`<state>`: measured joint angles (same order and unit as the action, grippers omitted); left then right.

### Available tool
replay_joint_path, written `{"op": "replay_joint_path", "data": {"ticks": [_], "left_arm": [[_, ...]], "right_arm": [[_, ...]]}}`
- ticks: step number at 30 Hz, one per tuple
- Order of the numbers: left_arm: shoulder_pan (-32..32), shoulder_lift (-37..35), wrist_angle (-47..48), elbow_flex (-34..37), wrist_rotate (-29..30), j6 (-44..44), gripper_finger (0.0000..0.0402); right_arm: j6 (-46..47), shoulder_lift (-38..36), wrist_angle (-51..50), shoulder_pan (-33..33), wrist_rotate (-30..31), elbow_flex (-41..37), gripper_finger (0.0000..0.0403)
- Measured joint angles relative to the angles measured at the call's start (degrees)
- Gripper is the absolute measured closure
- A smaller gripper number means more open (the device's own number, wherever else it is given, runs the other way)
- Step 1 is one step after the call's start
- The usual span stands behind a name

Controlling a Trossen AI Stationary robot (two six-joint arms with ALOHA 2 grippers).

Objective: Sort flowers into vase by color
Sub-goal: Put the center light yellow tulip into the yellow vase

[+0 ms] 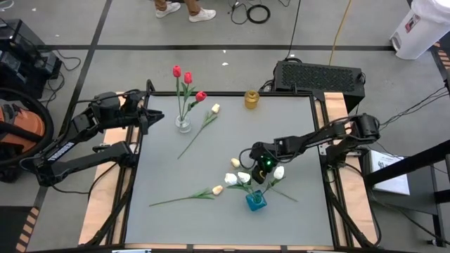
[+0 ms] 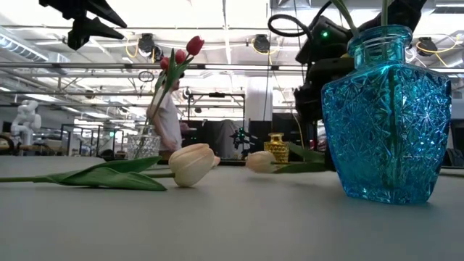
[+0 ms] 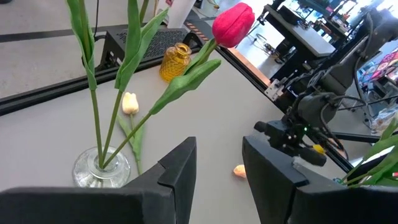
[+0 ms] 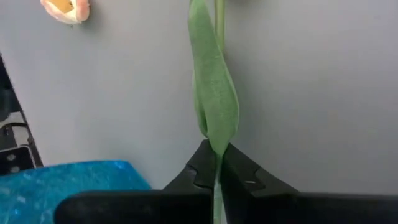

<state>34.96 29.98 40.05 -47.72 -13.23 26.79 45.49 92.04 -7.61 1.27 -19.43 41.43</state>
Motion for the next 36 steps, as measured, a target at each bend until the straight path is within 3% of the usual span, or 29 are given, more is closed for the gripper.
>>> {"op": "replay_joint_path", "data": {"ticks": [10, 21, 29, 36], "left_arm": [[0.0, 0.0, 0.0, 0.0, 0.0, 0.0, 0.0265], [-0.01, 0.0, -0.02, 0.0, 0.0, 1.4, 0.0265], [0.0, 0.0, -0.02, 0.01, 0.0, 1.42, 0.0265], [0.0, 0.0, -0.07, 0.0, 0.0, 1.44, 0.0265]], "right_arm": [[-4.49, -8.7, -9.98, -3.86, 1.77, 0.02, 0.0403], [-7.57, -20.6, -19.44, -9.59, 8.3, 0.02, 0.0402], [-8.94, -29.0, -20.67, -13.51, 13.43, 0.67, 0.0402], [-14.52, -31.88, -20.45, -15.94, 21.55, 7.25, 0.0402]]}}
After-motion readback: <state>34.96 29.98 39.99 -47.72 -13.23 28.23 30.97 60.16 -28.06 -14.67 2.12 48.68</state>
